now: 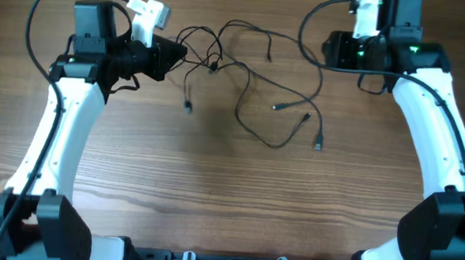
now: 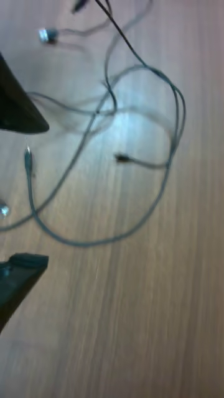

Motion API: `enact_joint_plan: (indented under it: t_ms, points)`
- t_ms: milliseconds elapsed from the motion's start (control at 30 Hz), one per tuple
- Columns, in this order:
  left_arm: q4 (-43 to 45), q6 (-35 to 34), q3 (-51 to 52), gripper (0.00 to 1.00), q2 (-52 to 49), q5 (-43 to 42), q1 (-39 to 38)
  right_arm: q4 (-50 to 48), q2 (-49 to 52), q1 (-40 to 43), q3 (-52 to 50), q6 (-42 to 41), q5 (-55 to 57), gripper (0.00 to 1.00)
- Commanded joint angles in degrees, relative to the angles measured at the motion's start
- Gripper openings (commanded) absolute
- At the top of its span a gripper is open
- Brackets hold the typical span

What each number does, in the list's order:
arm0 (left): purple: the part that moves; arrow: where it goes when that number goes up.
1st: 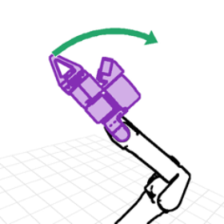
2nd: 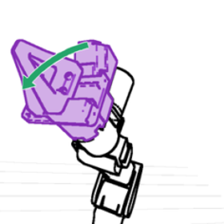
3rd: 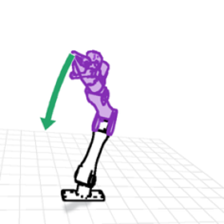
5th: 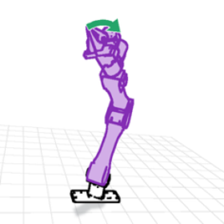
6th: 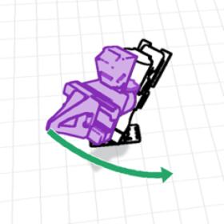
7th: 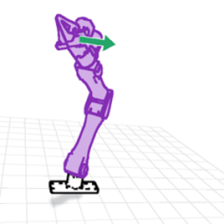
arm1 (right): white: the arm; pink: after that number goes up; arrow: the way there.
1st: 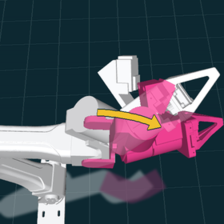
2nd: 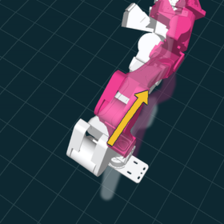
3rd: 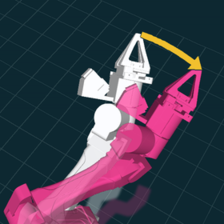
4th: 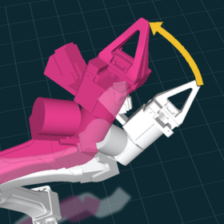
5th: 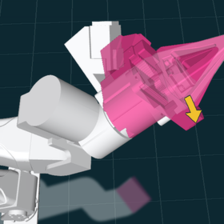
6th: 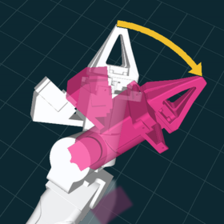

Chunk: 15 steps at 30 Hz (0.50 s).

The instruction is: Untangle cables

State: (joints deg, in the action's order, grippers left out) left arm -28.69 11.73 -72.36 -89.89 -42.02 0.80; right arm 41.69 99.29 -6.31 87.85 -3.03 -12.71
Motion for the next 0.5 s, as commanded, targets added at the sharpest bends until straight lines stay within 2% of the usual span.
enact_joint_plan:
  t_ms: [0,233,467]
  points:
    - [-0.57,-0.15,0.13,0.04,2.8,-1.9,-0.07,0.13,-0.09,-4.66,0.52,1.73,-4.31,0.68]
    - [-1.75,-0.13,0.13,0.04,2.91,-1.9,-0.11,-1.14,4.55,-11.56,0.52,4.09,-3.37,0.68]
    - [-1.57,-0.28,0.13,0.04,2.91,-1.07,-0.11,-10.67,14.36,-13.73,0.52,1.88,-8.85,0.68]
